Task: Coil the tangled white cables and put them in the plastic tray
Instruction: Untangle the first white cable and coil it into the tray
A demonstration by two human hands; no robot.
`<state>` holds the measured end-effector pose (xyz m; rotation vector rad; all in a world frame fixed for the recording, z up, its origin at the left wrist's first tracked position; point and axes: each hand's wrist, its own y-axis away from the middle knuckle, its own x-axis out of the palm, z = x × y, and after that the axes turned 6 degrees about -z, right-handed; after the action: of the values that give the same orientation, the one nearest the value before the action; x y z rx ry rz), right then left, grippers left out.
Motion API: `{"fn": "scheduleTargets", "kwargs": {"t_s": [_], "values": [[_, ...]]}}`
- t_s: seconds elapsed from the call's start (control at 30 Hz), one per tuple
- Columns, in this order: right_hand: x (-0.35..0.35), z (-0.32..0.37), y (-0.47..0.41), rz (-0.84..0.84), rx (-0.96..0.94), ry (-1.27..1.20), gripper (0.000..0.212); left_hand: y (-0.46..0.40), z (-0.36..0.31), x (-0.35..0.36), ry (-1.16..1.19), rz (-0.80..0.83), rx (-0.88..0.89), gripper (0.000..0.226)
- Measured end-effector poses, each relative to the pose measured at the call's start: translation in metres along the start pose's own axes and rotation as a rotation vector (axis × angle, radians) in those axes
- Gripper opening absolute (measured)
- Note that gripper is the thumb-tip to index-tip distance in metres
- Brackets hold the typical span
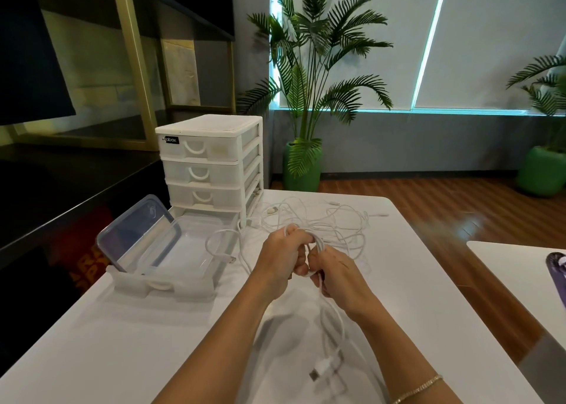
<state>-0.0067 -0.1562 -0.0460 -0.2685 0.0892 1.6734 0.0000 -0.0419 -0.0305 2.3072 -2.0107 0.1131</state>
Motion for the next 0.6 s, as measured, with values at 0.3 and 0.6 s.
{"fn": "scheduleTargets", "kwargs": {"t_s": [0.3,0.6], "values": [[-0.0013,-0.0045,-0.0033,-0.231,-0.205,0.247,0.024,0.0,-0.0041,-0.0025,0.181,0.041,-0.085,0.03],[0.0033,-0.0063,-0.0047,-0.245,-0.493,0.383,0.03,-0.0018,-0.0054,-0.0078,0.416,0.149,-0.122,0.036]]}}
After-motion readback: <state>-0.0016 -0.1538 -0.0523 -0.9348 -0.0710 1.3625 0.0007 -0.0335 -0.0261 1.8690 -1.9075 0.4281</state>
